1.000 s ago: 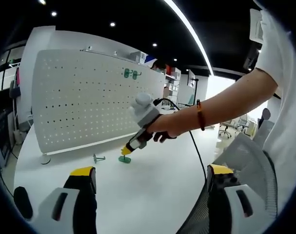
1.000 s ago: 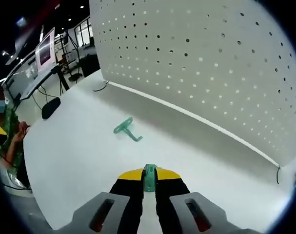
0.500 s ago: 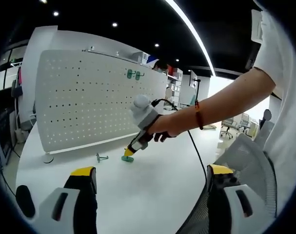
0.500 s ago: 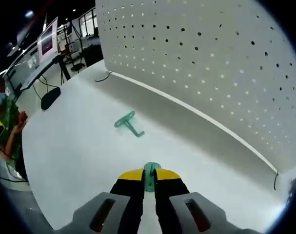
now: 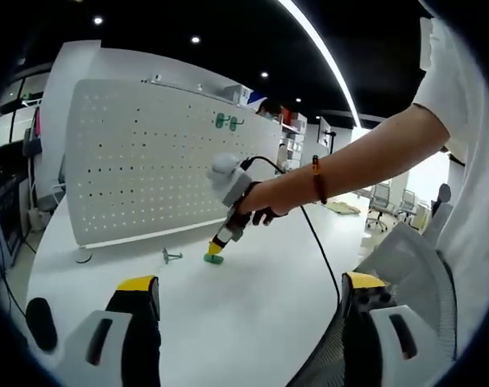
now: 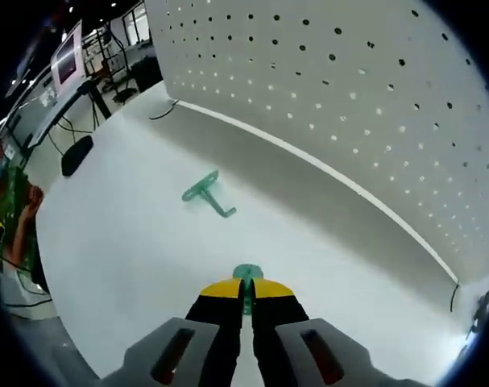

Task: Insert the hook assembly into the mounting plate slot until the hook locks in place.

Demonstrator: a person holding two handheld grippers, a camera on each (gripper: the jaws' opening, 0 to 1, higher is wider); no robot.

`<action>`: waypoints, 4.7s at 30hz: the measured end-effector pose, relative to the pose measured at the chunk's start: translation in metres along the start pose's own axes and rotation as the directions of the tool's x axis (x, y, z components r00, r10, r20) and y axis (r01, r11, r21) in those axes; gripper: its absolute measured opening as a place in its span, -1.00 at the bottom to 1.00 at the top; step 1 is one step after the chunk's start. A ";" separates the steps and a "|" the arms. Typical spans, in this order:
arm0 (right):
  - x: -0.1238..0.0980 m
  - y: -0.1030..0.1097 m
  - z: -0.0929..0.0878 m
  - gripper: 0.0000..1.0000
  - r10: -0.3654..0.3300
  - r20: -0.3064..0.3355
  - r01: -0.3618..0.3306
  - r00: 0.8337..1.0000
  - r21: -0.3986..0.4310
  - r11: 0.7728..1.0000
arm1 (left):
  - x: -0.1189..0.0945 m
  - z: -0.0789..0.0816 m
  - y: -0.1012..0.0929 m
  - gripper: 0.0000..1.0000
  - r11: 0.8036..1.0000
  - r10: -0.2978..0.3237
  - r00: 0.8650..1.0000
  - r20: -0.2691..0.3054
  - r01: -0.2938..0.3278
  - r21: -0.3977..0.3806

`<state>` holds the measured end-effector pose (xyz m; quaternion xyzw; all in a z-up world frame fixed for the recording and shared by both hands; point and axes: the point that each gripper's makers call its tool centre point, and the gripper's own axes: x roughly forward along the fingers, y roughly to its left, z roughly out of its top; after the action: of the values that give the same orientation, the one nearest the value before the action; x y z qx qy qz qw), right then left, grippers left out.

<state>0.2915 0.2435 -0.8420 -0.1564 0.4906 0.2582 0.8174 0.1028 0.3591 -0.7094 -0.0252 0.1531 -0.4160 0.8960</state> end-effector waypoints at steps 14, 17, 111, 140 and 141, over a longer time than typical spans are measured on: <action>-0.025 -0.016 0.023 -0.99 -0.044 0.164 0.034 0.985 0.067 0.997 | 0.004 0.002 -0.003 0.91 1.000 -0.013 1.000 -0.002 0.013 0.007; -0.034 -0.021 0.031 -0.99 -0.069 0.212 0.054 0.975 0.075 0.996 | 0.005 0.004 -0.005 0.91 1.000 -0.019 1.000 0.000 0.019 0.010; -0.266 -0.109 0.200 -0.99 -0.450 0.829 0.206 0.332 0.401 0.892 | 0.010 0.032 -0.036 0.92 0.994 -0.070 0.997 -0.020 0.071 0.085; -0.256 -0.120 0.210 -0.98 -0.491 0.804 0.237 0.334 0.433 0.870 | 0.009 0.028 -0.025 0.92 0.998 -0.046 0.999 -0.016 0.047 0.047; -0.255 -0.121 0.210 -0.98 -0.497 0.799 0.241 0.338 0.436 0.867 | 0.008 0.029 -0.026 0.92 0.998 -0.047 0.999 -0.014 0.048 0.051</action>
<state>0.4142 0.1826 -0.5183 -0.0032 -0.0391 0.0458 0.9982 0.0976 0.3336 -0.6794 -0.0032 0.1473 -0.4412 0.8852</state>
